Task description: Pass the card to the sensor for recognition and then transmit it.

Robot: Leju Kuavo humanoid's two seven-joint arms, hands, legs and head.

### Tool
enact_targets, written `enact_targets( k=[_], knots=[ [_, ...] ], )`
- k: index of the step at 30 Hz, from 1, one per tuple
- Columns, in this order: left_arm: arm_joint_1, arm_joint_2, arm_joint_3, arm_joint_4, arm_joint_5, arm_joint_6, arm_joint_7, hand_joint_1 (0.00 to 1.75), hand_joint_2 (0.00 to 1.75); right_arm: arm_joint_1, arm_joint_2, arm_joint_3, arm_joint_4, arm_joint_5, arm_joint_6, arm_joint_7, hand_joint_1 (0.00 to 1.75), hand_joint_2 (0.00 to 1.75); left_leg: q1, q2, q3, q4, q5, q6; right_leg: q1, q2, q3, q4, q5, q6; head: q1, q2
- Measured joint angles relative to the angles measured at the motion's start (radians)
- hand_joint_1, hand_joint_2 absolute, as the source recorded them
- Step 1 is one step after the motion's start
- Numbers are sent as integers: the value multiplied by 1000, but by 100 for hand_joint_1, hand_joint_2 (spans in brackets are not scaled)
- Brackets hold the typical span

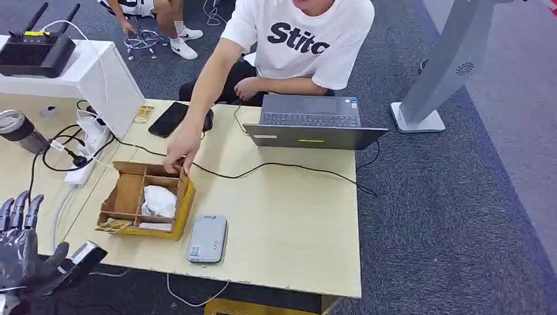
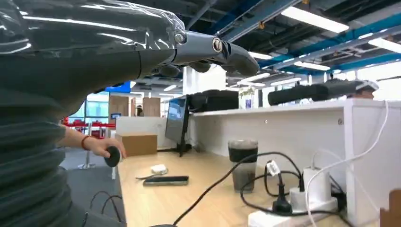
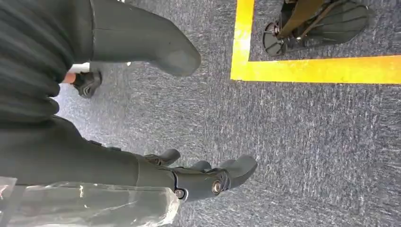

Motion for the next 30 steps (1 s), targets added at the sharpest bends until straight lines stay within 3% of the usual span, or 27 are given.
enact_targets(
  k=[10, 23, 30],
  knots=[
    [-52, -29, -7, 116, -3, 17, -3, 0, 175, -3, 0, 23, 0, 2, 0, -4, 0, 175, 0, 0, 0, 0, 0, 0, 0, 0, 0, 0, 0, 0, 0, 0],
    [-129, -32, -97, 220, -7, 74, -25, 0, 175, -5, 0, 53, 0, 2, 3, -7, 0, 175, 0, 0, 0, 0, 0, 0, 0, 0, 0, 0, 0, 0, 0, 0],
    [-148, -30, -153, 255, 13, 47, -28, 0, 175, -5, 0, 68, 0, -5, 4, -7, 0, 175, 0, 0, 0, 0, 0, 0, 0, 0, 0, 0, 0, 0, 1, 0]
  ],
)
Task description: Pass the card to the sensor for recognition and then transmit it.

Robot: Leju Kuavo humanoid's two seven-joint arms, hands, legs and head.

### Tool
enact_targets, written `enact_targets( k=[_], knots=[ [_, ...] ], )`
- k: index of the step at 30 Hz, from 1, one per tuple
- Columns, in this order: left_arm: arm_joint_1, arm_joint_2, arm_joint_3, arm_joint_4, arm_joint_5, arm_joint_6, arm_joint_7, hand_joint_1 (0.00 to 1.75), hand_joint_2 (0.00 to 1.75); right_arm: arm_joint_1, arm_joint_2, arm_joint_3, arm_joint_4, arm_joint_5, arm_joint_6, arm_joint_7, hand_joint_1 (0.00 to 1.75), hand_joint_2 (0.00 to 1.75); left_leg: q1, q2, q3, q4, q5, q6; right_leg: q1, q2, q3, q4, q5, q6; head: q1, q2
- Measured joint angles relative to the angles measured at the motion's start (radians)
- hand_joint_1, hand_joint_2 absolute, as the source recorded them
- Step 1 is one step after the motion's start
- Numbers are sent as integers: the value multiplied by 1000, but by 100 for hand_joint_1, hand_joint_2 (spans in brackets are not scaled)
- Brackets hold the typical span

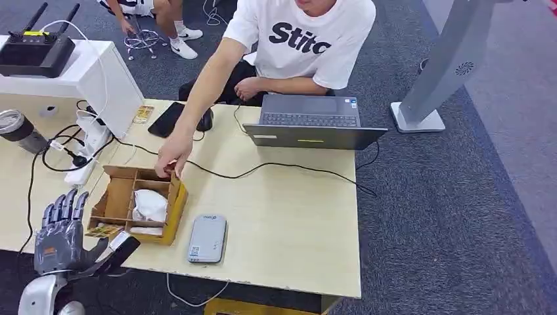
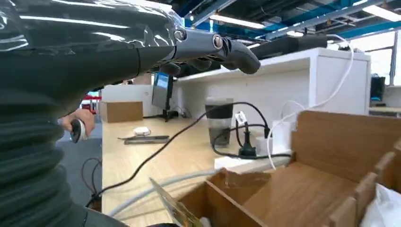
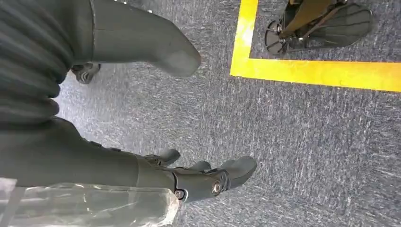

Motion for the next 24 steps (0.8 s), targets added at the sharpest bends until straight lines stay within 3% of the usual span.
enact_targets(
  k=[8, 12, 14, 17, 18, 20, 21, 24],
  knots=[
    [11, 37, -45, 14, 29, -108, 29, 0, 175, 0, 0, 16, 0, -14, 0, 2, 0, 175, 0, 0, 0, 0, 0, 0, 0, 0, 0, 0, 0, 0, -1, 0],
    [22, 62, -49, 14, 45, -132, 36, 0, 175, 0, 0, 23, 0, -20, 0, 8, 0, 175, 0, 0, 0, 0, 0, 0, 0, 0, 0, 0, 0, 0, 0, 0],
    [26, 69, -50, 14, 46, -138, 36, 10, 175, 0, 0, 24, 0, -20, 0, 8, 0, 175, 0, 0, 0, 0, 0, 0, 0, 0, 0, 0, 0, 0, -1, 0],
    [28, 78, -50, 14, 47, -140, 36, 68, 175, 0, 0, 25, 0, -20, 0, 8, 0, 175, 0, 0, 0, 0, 0, 0, 0, 0, 0, 0, 0, 0, -1, 0],
    [28, 81, -50, 14, 47, -140, 36, 75, 175, 0, 0, 25, 0, -20, 0, 8, 0, 175, 0, 0, 0, 0, 0, 0, 0, 0, 0, 0, 0, 0, -1, 0],
    [29, 85, -51, 14, 47, -141, 36, 105, 175, 0, 0, 27, 0, -21, 0, 8, 0, 175, 0, 0, 0, 0, 0, 0, 0, 0, 0, 0, 0, 0, -1, 0],
    [29, 85, -51, 14, 46, -141, 36, 112, 175, 0, 0, 27, 0, -21, 0, 7, 0, 175, 0, 0, 0, 0, 0, 0, 0, 0, 0, 0, 0, 0, -1, 0],
    [27, 86, -52, 13, 45, -141, 35, 87, 175, 0, 0, 27, 0, -21, 0, 6, 0, 175, 0, 0, 0, 0, 0, 0, 0, 0, 0, 0, 0, 0, -1, 0]
  ],
)
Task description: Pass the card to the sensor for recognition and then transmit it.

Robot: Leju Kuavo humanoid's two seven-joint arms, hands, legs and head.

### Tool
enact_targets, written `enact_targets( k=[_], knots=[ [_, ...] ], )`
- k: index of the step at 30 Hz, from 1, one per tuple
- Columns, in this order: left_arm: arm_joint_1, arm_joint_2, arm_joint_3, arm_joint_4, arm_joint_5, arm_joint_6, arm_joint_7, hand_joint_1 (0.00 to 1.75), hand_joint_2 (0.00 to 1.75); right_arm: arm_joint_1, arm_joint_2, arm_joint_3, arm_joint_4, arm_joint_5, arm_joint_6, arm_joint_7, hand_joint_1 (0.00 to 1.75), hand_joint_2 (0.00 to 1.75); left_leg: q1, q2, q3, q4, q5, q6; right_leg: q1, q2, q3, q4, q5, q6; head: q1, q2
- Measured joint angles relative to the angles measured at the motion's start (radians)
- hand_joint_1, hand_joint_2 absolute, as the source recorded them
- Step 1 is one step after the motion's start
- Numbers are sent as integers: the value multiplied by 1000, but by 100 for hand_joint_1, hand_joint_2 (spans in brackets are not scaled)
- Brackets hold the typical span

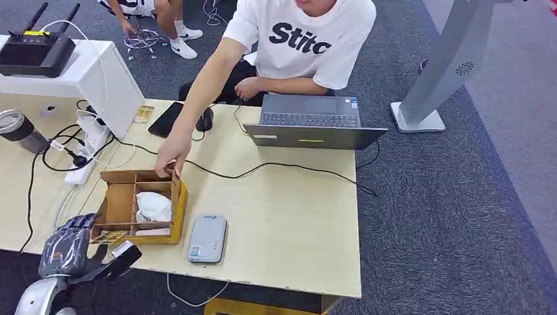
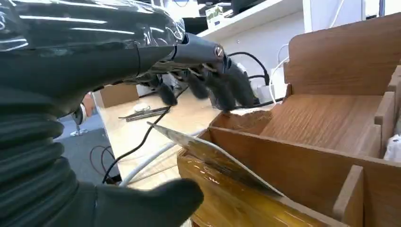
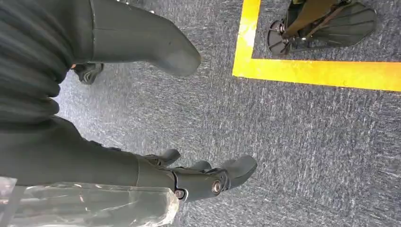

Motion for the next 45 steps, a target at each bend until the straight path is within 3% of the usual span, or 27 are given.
enact_targets(
  k=[1, 2, 3, 9, 10, 11, 12, 13, 14, 22, 24, 28, 31, 32, 36, 45],
  knots=[
    [0, 1, 0, 0, 0, 0, 0, 106, 175, 0, 0, 0, 0, 0, 0, 0, 0, 175, 0, 0, 0, 0, 0, 0, 0, 0, 0, 0, 0, 0, 0, 0],
    [0, 1, -2, 0, 0, 0, 0, 141, 175, 0, 0, 0, 0, -1, 0, -2, 0, 175, 0, 0, 0, 0, 0, 0, 0, 0, 0, 0, 0, 0, 0, 0],
    [-2, 1, -2, 0, 0, 2, 0, 148, 175, 0, 0, 1, 0, -2, 0, -3, 0, 175, 0, 0, 0, 0, 0, 0, 0, 0, 0, 0, 0, 0, 0, 0],
    [-8, 6, -7, 0, -2, 4, 0, 141, 175, 0, 0, 2, 0, -3, -1, -5, 0, 175, 0, 1, 0, 0, 0, 0, 0, 2, 0, 0, 0, 0, 0, 0],
    [-9, 6, -7, 0, -2, 4, 0, 124, 175, 0, 0, 2, 0, -3, -1, -5, 0, 175, 0, 1, 0, 0, 0, 0, 0, 2, 0, 0, 0, 0, 0, 0],
    [-9, 6, -8, 0, -2, 4, 0, 72, 175, 0, 0, 2, 0, -3, -1, -5, 0, 175, 0, 0, 0, 0, 0, 0, 0, 2, 0, 0, 0, 0, 0, 0],
    [-9, 6, -8, 0, -2, 5, 0, 49, 175, 0, 0, 2, 0, -3, -1, -5, 0, 175, 0, 0, 0, 0, 0, 0, 0, 2, 0, 0, 0, 0, 0, 0],
    [-8, 6, -8, 0, -2, 5, 0, 42, 175, 0, 0, 2, 0, -3, -1, -5, 0, 175, 0, 0, 0, 0, 0, 0, 0, 2, 0, 0, 0, 0, 0, 0],
    [-8, 6, -8, 0, -2, 5, 0, 23, 175, 0, 0, 2, 0, -3, -1, -4, 0, 175, 0, 0, 0, 0, 0, 0, 0, 2, 0, 0, 0, 0, 0, 0],
    [-8, 7, -8, -1, -2, 18, -2, 17, 175, -1, 0, 10, 0, -3, -1, -3, 0, 175, 0, -1, 1, 0, 0, 0, 0, -1, 1, 0, 0, 0, 0, 0],
    [-9, 8, -8, -4, -2, 18, -2, 23, 175, -1, 0, 12, 0, -3, -1, -4, 0, 175, 0, -1, 2, 0, 0, 0, 0, -1, 2, 0, 0, 0, 0, 0],
    [-9, 8, -8, -5, -3, 18, -2, 61, 175, 0, 0, 17, 0, -3, -1, -5, 0, 175, 0, -1, 2, 0, 0, 0, 0, -1, 2, 0, 0, 0, 0, 0],
    [-5, 8, -8, -5, -3, 18, -3, 61, 175, 0, 0, 18, 0, -3, -1, -6, 0, 175, 0, -1, 2, 0, 0, 0, 0, -1, 2, 0, 0, 0, 0, 0],
    [-4, 8, -8, -5, -3, 18, -3, 145, 175, 0, 0, 19, 0, -3, -1, -6, 0, 175, 0, -1, 2, 0, 0, 0, 0, -1, 2, 0, 0, 0, 0, 0],
    [7, 8, -8, -5, -3, 18, -3, 157, 175, 0, 0, 19, 0, -2, 0, -6, 0, 175, 0, -1, 2, 0, 0, 0, 0, -1, 2, 0, 0, 0, 0, 0],
    [6, 9, -8, -5, -3, 21, -6, 148, 175, 0, 0, 20, 0, -3, 0, -11, 0, 175, 0, 0, 2, 0, 0, 0, 0, 1, 1, 0, 0, 0, 0, 0]
  ],
)
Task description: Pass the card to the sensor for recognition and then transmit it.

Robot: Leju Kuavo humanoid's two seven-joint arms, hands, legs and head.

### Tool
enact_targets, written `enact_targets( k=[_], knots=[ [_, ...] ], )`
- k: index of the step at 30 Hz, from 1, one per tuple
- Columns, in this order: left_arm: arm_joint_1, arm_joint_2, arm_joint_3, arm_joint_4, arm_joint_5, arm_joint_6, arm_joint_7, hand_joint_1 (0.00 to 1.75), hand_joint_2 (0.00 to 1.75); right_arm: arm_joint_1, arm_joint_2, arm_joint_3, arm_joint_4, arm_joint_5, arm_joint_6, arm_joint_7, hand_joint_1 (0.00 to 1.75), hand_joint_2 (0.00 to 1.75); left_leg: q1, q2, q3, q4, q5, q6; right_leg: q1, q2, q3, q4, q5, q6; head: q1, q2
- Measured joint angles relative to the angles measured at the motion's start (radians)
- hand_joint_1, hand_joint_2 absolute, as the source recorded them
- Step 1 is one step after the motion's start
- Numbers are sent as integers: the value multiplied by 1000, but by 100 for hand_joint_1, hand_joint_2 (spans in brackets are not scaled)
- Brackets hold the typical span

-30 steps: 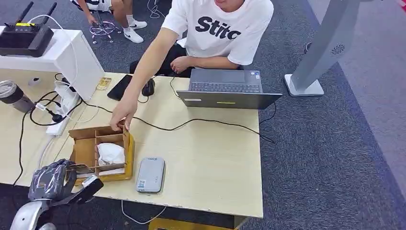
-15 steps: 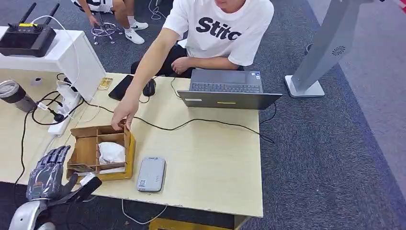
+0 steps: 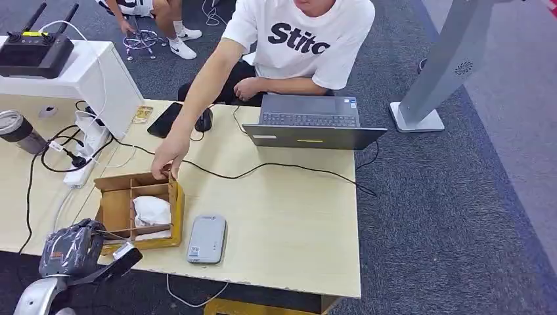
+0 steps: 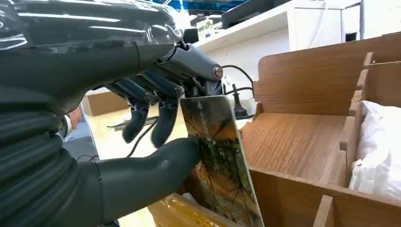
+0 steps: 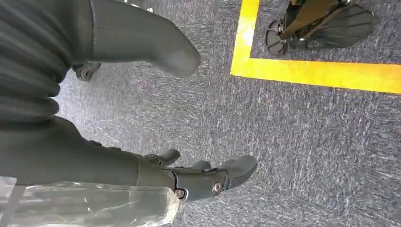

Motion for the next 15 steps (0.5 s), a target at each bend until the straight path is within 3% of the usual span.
enact_targets(
  k=[6, 10, 12, 15],
  knots=[
    [0, 0, 0, 0, 0, 1, 0, 152, 175, 0, 0, 0, 0, 0, 0, 0, 0, 175, 0, 0, 0, 0, 0, 0, 0, 0, 0, 0, 0, 0, 0, 0],
    [1, 0, -2, 0, 0, 2, 0, 161, 175, 0, 0, 1, 0, 0, -1, 0, 0, 175, 0, 0, 0, 0, 0, 0, 0, 0, 0, 0, 0, 0, 0, 0],
    [3, 4, -2, -3, -2, 4, 0, 175, 175, 0, 0, 2, 0, -2, -1, 0, 0, 175, 0, 0, 0, 0, 0, 0, 0, 0, 0, 0, 0, 0, 0, 0],
    [8, 10, -2, -14, -4, 5, 7, 175, 175, 0, 0, 5, 0, -8, -1, -1, 0, 175, 0, 0, 0, 0, 0, 0, 0, 1, 0, 0, 0, 0, 0, 0]
  ],
)
